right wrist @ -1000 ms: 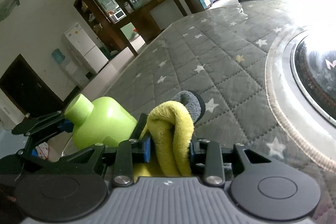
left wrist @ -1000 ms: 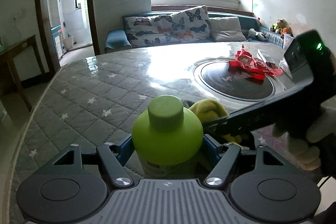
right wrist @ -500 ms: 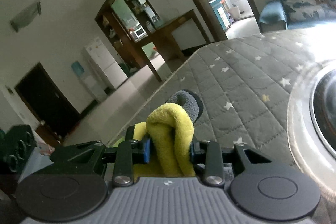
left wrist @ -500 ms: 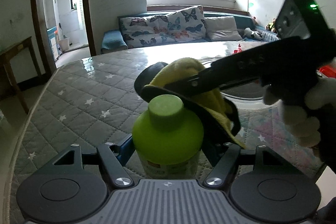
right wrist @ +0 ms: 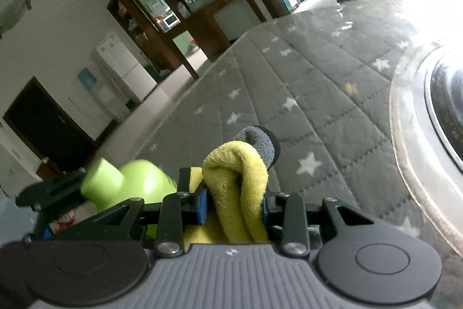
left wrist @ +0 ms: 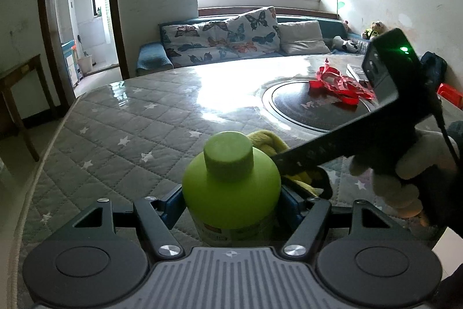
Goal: Clean container
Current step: 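Rub the cloth around the bottle shoulder with the right gripper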
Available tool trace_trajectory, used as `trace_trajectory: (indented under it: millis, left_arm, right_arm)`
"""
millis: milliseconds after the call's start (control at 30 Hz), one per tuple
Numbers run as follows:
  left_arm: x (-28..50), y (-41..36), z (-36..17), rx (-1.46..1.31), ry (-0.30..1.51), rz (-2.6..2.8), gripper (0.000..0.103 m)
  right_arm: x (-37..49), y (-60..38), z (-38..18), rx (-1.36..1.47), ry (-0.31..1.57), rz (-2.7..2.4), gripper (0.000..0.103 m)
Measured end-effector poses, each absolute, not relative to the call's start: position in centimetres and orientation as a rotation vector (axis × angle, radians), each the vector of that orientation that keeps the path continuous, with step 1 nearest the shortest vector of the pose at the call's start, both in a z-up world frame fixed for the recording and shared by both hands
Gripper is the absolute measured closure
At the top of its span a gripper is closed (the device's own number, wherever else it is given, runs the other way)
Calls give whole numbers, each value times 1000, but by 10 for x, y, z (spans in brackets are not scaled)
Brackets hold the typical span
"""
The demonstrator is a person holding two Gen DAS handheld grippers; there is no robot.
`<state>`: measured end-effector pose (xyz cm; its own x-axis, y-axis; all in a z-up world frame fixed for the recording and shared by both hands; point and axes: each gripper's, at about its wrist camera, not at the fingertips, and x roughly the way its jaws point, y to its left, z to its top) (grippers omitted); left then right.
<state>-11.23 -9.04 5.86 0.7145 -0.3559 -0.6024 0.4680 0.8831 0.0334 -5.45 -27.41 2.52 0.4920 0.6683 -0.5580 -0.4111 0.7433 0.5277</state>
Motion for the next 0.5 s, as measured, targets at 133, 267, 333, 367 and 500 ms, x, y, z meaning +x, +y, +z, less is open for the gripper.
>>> trace_trajectory:
  millis: [133, 267, 333, 367, 500]
  left_arm:
    - [-116, -90, 58, 189, 628, -441, 31]
    - [-117, -93, 57, 186, 632, -418, 31]
    - [-117, -93, 57, 176, 634, -412, 31]
    - [-116, -94, 57, 171, 634, -411, 31]
    - [-112, -95, 56, 167, 639, -410, 31]
  right_arm:
    - [-65, -274, 26, 301, 820, 672, 70]
    - [-76, -274, 26, 272, 814, 670, 70]
    - [-80, -274, 29, 279, 815, 675, 70]
    - [-83, -275, 28, 284, 816, 677, 70]
    - [-89, -279, 29, 308, 811, 682, 70]
